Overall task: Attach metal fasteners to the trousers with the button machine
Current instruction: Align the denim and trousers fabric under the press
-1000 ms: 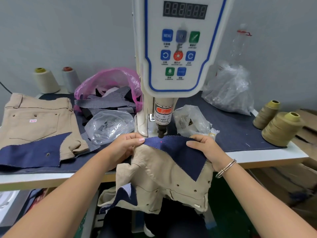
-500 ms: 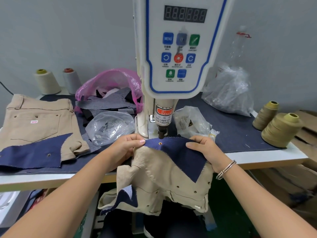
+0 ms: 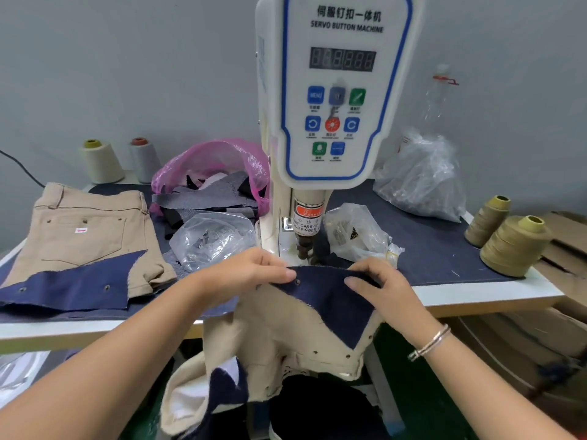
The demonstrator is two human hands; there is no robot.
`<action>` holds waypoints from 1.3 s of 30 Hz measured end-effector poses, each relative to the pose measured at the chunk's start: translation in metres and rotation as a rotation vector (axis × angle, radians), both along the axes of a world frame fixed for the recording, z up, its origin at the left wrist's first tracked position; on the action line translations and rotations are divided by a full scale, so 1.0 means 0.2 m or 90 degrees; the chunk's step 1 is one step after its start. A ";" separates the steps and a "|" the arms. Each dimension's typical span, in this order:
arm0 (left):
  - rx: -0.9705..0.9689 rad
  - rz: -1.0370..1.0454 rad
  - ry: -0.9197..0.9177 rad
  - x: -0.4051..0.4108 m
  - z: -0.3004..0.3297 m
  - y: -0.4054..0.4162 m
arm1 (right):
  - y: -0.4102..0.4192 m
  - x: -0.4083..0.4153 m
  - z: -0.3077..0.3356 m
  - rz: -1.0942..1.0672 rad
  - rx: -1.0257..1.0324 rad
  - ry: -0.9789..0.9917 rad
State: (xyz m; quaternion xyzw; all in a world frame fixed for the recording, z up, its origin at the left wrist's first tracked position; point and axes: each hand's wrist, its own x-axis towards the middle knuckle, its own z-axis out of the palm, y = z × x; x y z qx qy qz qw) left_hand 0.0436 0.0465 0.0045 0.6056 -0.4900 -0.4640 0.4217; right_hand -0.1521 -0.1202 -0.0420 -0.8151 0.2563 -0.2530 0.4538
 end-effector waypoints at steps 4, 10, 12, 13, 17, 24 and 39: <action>-0.046 0.061 0.011 0.00 0.05 0.01 | 0.17 -0.17 -0.27 -0.178 0.102 -0.080; -0.099 0.046 -0.070 0.04 0.12 0.01 | 0.42 -0.14 -0.62 0.036 0.403 0.160; -0.092 0.041 -0.075 0.06 0.12 0.03 | 0.43 -0.08 -0.61 0.062 0.424 0.171; -0.089 0.049 -0.077 0.09 0.12 0.05 | 0.42 -0.06 -0.58 0.056 0.425 0.156; -0.097 0.120 -0.063 0.23 0.11 0.14 | 0.42 -0.07 -0.36 0.090 0.496 0.060; -0.093 0.228 -0.249 0.41 0.02 0.28 | 0.52 -0.02 0.20 0.199 0.593 -0.155; -0.075 0.396 0.009 0.53 0.17 0.65 | 0.70 1.01 0.75 0.027 0.525 -0.240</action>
